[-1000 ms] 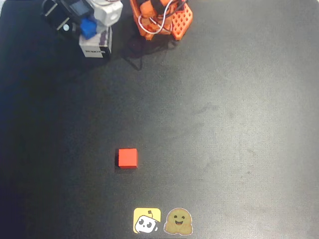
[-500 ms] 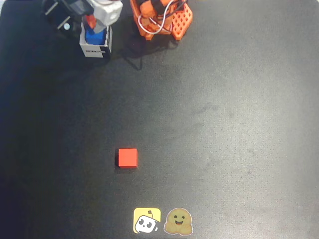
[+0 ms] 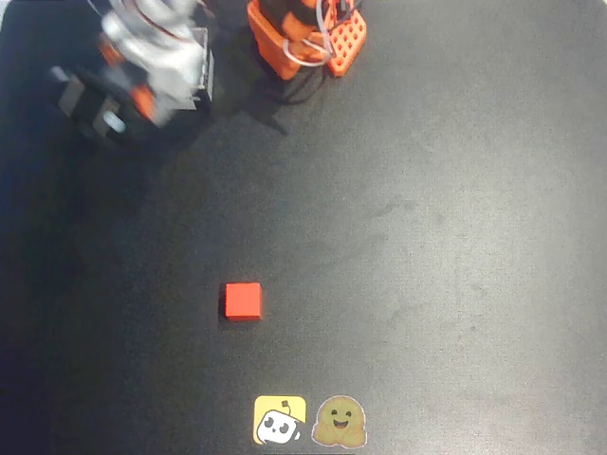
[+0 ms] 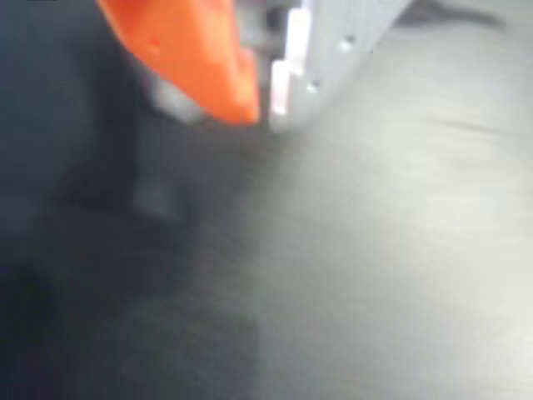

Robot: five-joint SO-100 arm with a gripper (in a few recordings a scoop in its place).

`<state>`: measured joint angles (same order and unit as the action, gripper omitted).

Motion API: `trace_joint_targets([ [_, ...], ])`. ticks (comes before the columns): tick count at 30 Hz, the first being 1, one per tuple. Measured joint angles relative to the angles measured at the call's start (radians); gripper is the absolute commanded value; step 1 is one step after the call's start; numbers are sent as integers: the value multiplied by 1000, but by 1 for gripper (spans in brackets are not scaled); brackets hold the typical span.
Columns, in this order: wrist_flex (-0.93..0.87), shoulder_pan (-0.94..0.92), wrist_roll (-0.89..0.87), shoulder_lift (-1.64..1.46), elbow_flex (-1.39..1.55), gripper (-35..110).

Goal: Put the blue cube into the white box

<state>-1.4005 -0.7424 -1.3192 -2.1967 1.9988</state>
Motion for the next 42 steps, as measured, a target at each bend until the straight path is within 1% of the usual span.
trace_joint_targets([
  [5, -11, 284, -176, -52, 14, 0],
  [9, -8, 508, -301, -153, 89, 0],
  [11, -8, 606, -321, -206, 121, 0],
  [13, -8, 653, -321, -252, 147, 0],
  [17, -8, 687, -262, -367, 202, 0],
  [21, -29, 681, -218, -454, 229, 0],
  [27, -81, 684, -189, -653, 299, 0],
  [33, -89, 686, -184, -945, 477, 0],
  [42, -29, 687, -184, -996, 661, 0],
])
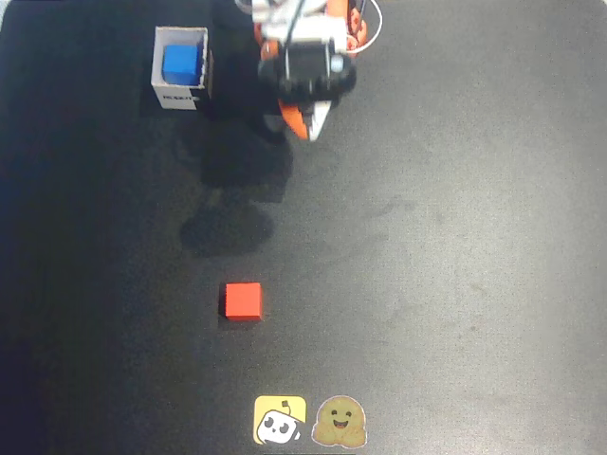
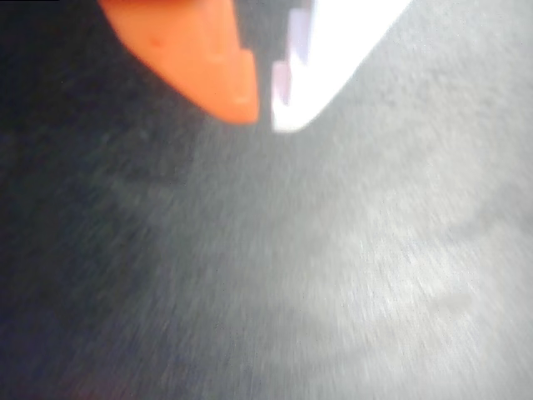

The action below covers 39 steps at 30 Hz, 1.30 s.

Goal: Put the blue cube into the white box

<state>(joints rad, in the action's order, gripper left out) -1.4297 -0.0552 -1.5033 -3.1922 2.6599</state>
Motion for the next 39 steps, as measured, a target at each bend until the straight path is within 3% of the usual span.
trace_joint_targets([
  [16, 146, -8, -25, 3, 291, 0],
  [39, 84, -17, -69, 0, 298, 0],
])
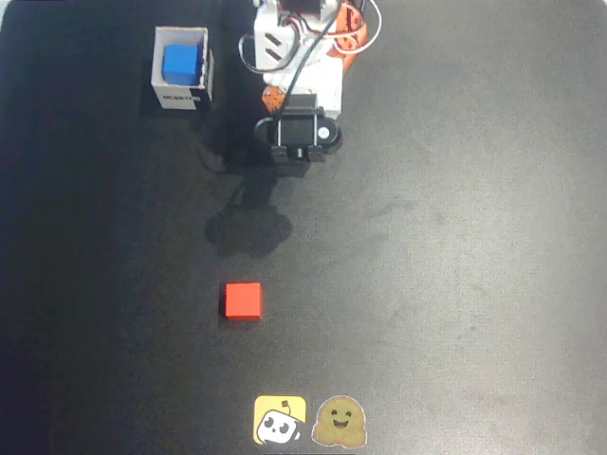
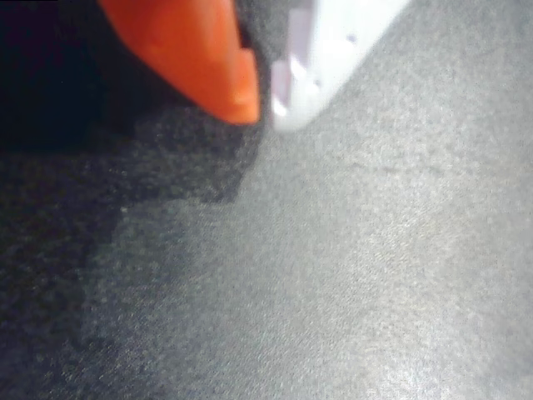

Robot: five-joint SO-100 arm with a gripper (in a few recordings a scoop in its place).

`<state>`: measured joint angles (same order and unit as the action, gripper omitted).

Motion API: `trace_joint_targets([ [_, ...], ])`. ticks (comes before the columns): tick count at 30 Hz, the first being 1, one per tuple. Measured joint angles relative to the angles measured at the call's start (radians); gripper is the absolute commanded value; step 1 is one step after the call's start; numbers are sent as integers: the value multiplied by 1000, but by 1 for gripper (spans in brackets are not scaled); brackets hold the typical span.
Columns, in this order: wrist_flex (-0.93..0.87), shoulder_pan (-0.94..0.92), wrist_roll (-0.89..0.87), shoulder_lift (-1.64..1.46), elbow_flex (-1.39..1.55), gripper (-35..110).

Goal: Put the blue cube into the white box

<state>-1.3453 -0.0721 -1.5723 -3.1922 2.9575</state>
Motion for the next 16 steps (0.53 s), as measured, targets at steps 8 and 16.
trace_joint_targets([
  [8, 0, -6, 0, 0, 0, 0],
  [16, 0, -6, 0, 0, 0, 0],
])
